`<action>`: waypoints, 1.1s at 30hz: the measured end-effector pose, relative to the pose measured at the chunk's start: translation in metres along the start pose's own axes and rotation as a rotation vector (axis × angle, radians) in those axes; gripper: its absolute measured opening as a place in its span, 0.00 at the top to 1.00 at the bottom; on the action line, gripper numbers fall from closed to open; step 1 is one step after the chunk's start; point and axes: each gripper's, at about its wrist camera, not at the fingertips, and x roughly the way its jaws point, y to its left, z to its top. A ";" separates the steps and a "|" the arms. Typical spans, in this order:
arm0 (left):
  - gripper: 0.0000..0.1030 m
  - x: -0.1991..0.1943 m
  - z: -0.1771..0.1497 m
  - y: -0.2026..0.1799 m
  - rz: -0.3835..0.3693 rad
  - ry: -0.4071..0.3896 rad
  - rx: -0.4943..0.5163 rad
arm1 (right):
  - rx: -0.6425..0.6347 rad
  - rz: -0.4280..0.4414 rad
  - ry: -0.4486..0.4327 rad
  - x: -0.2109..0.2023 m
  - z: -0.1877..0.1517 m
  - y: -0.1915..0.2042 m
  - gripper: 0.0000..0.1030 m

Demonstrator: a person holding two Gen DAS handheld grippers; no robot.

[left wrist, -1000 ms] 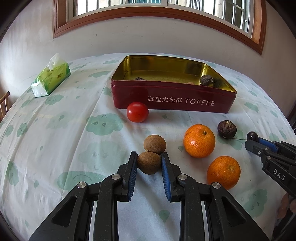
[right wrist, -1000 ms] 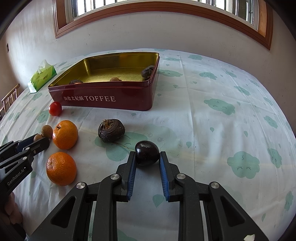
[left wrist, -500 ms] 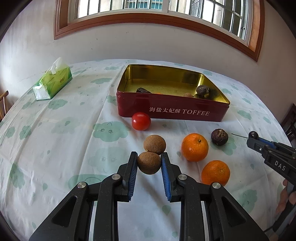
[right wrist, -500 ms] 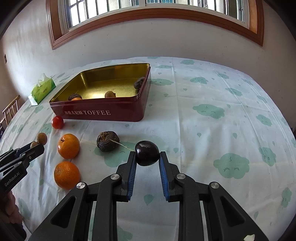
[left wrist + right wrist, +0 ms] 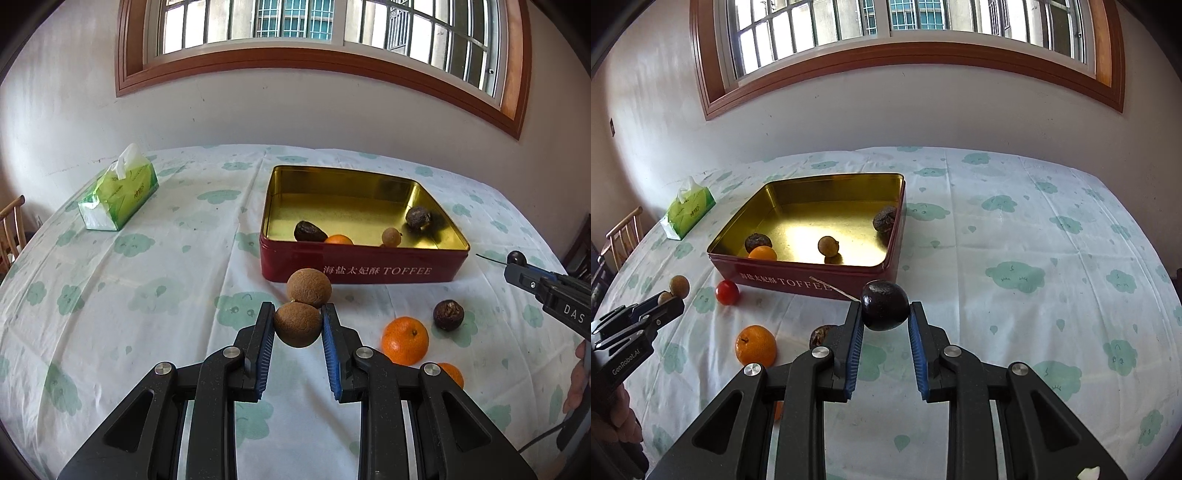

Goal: Organize fruits
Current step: 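Lift the longans and mangosteen and carry both toward the tin, then lower both fruits into the tin and open both tools to release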

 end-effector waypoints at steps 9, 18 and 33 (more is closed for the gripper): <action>0.74 0.014 0.038 0.004 -0.002 -0.031 0.012 | -0.039 0.016 0.009 0.022 0.028 0.015 0.78; 0.74 0.044 0.067 -0.001 -0.027 -0.019 0.042 | -0.060 0.020 0.033 0.054 0.050 0.025 0.78; 0.74 0.093 0.065 -0.011 -0.006 0.069 0.069 | -0.085 0.037 0.099 0.096 0.056 0.032 0.78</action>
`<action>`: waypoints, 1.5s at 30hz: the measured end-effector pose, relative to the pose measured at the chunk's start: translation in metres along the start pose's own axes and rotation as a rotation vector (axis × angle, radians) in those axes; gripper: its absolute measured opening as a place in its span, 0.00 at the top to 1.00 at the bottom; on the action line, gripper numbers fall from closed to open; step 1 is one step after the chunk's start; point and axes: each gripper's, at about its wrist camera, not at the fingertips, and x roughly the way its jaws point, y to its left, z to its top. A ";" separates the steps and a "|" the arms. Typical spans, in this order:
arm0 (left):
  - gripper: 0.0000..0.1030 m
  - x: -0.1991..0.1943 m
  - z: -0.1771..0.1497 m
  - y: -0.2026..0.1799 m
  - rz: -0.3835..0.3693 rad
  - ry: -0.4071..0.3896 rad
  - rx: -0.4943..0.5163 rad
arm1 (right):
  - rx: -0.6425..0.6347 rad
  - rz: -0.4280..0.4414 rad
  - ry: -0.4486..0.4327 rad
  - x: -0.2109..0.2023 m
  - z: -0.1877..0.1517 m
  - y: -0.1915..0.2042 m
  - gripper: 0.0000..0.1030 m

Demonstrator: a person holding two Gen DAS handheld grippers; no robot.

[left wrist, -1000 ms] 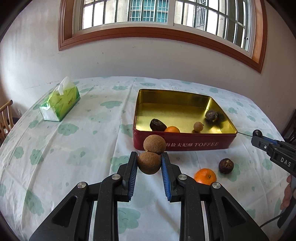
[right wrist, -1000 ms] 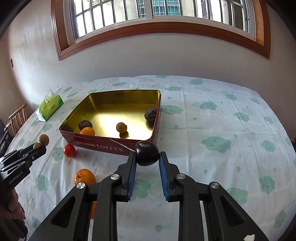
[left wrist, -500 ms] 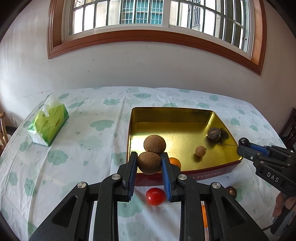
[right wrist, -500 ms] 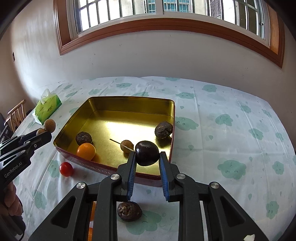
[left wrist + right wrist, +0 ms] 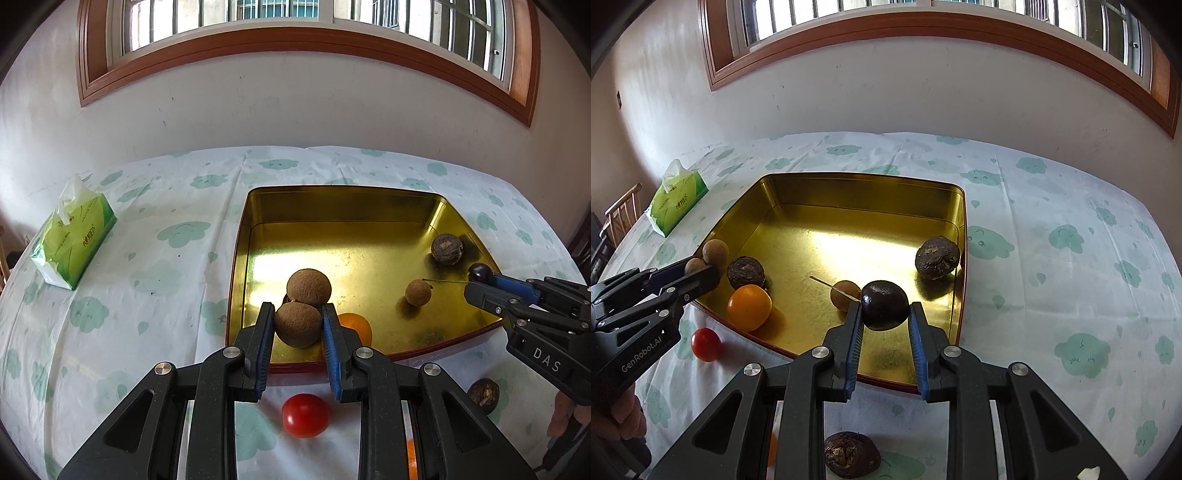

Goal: Organize fruits
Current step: 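Lower both fruits into the tin and open both tools to release, then withdraw both tools from the tin toward the oranges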

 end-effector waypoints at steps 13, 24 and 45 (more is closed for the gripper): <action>0.74 0.010 -0.001 -0.001 0.014 0.019 -0.004 | 0.008 0.002 0.015 0.008 0.000 -0.003 0.76; 0.65 0.012 0.000 0.003 0.027 0.030 -0.021 | 0.012 0.002 0.012 0.006 -0.002 -0.003 0.69; 0.53 -0.049 -0.035 -0.014 0.006 -0.010 -0.002 | 0.029 -0.016 -0.040 -0.056 -0.041 0.000 0.61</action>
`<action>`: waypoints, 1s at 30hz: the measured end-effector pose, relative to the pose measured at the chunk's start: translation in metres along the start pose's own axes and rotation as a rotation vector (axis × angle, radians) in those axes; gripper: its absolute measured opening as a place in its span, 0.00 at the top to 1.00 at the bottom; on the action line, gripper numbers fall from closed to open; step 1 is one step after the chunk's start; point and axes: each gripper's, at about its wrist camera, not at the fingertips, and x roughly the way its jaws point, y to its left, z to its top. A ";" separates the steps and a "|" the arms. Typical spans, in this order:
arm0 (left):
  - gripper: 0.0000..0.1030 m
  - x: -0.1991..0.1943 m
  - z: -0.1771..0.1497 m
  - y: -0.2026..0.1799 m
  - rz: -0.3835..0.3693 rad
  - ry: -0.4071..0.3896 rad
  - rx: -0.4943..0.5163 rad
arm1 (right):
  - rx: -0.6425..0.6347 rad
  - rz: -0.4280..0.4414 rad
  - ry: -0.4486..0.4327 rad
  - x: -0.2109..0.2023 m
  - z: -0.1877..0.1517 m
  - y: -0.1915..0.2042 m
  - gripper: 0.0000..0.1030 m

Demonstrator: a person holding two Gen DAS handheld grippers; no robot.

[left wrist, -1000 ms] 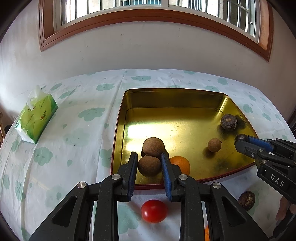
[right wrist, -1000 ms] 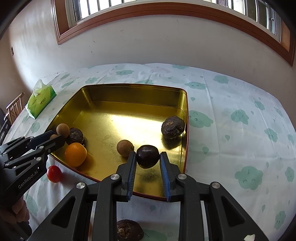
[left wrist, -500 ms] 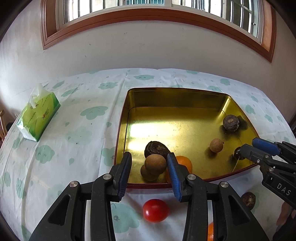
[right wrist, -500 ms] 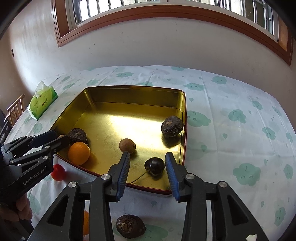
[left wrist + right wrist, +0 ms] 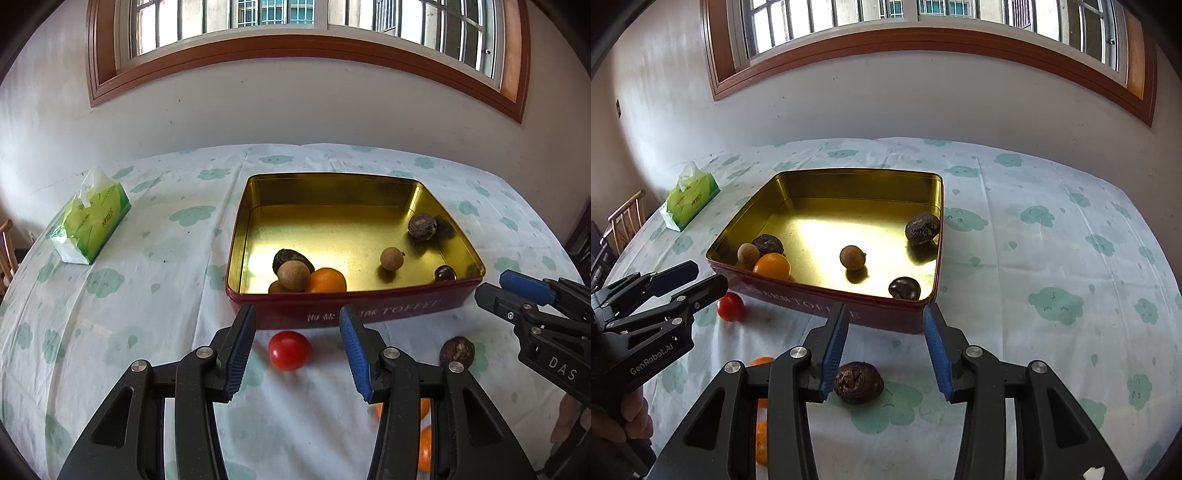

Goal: Organize fruits
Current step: 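Withdraw both tools from the tin toward the oranges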

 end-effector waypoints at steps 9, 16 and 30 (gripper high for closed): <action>0.53 -0.031 -0.061 0.005 0.018 0.047 -0.043 | -0.020 0.002 0.038 -0.031 -0.057 0.007 0.61; 0.53 -0.055 -0.099 0.016 0.053 0.044 -0.064 | -0.051 0.023 0.086 -0.045 -0.102 0.021 0.61; 0.53 -0.055 -0.115 0.043 0.073 0.063 -0.133 | -0.102 0.104 0.146 -0.026 -0.110 0.057 0.58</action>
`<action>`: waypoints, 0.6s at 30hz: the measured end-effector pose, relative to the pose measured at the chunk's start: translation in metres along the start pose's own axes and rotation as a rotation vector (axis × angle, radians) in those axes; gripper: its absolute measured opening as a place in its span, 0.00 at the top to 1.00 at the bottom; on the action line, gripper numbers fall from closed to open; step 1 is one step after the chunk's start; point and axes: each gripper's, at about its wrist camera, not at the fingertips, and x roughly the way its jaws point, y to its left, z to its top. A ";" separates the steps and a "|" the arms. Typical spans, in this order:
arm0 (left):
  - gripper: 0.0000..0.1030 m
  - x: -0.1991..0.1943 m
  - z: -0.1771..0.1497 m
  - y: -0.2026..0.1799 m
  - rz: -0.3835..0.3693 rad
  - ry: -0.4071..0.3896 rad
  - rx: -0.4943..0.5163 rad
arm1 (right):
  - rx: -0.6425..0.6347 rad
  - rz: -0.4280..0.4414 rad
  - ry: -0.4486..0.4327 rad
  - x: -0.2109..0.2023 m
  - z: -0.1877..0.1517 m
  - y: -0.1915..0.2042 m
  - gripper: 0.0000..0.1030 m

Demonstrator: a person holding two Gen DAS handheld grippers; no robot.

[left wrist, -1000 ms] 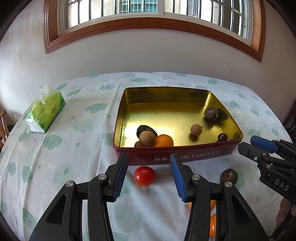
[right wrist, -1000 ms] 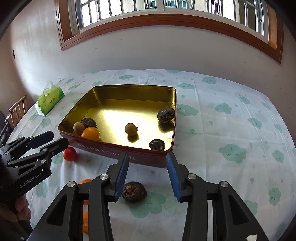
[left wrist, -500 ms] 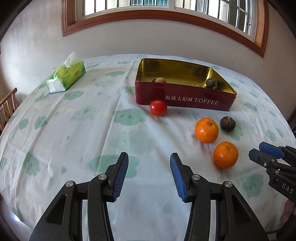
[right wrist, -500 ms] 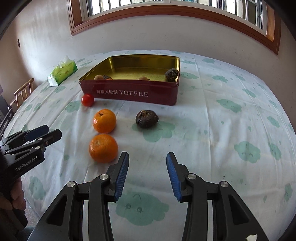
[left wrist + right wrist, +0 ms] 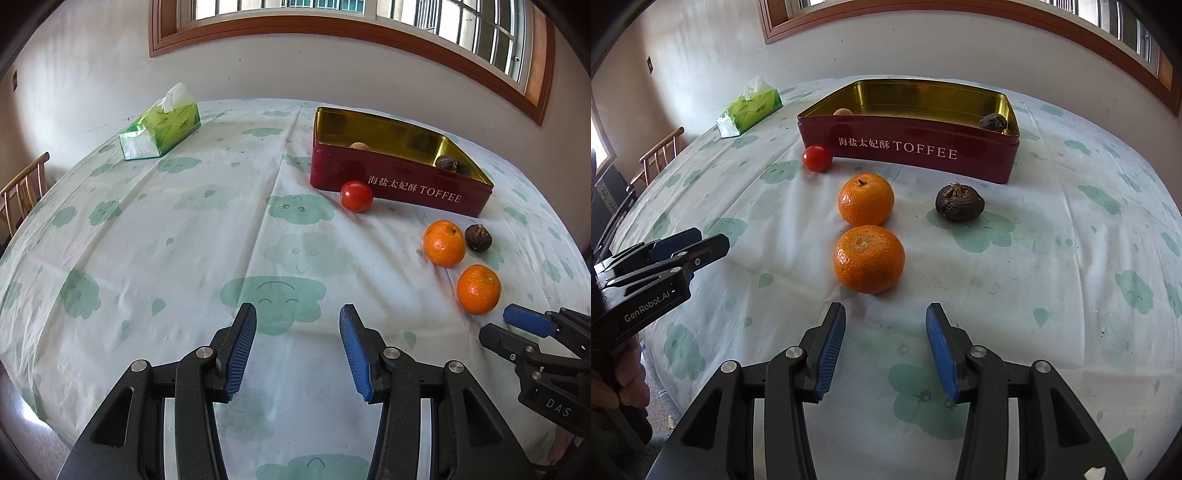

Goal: Organize fruits
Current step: 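Withdraw both tools from the tin toward the oranges, then close the right tool on an orange while the left tool grasps another orange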

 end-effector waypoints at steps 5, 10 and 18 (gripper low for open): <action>0.53 0.006 -0.003 0.004 0.001 0.016 -0.013 | -0.026 -0.017 -0.005 0.007 0.008 0.008 0.57; 0.53 0.008 -0.005 0.004 0.004 0.017 -0.008 | -0.045 -0.043 -0.010 0.014 0.016 0.014 0.59; 0.52 0.010 -0.004 -0.008 -0.010 0.009 0.010 | -0.032 -0.055 -0.024 0.013 0.015 0.008 0.64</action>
